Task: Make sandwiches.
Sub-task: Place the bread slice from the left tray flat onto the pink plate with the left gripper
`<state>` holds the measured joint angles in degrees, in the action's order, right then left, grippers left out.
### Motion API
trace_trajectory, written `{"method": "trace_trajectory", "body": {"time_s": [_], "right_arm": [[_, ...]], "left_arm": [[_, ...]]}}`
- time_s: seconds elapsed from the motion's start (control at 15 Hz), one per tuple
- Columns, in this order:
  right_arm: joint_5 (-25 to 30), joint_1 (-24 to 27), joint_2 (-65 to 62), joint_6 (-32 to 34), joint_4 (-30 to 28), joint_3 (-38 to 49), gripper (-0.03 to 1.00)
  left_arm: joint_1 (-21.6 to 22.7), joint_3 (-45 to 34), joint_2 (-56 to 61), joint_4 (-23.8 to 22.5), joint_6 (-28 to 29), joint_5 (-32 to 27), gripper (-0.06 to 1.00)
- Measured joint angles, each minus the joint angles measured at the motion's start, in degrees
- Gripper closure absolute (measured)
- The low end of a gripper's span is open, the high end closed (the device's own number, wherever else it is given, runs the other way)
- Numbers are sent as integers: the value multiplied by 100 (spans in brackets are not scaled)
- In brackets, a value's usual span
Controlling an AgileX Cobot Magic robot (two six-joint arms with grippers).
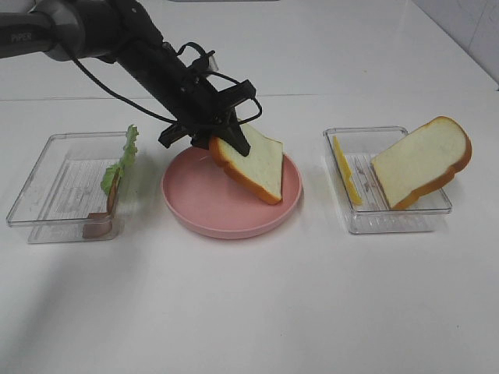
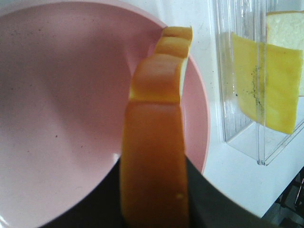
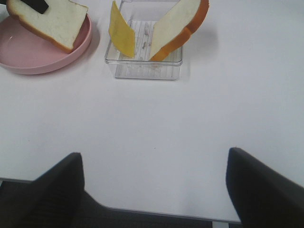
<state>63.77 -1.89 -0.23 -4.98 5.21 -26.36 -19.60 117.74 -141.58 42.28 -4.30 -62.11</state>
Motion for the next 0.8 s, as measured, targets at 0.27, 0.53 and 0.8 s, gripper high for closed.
{"method": "trace_trajectory", "body": {"time_s": [0.27, 0.53, 0.8], "right_arm": [[0, 0, 0, 0, 0, 0, 17], [0, 0, 0, 0, 0, 0, 17], [0, 0, 0, 0, 0, 0, 17]], "left_arm": [[-23, 11, -23, -29, 195, -166, 72], [-63, 11, -29, -304, 481, -332, 38], [-63, 11, 69, -607, 567, -527, 26]]}}
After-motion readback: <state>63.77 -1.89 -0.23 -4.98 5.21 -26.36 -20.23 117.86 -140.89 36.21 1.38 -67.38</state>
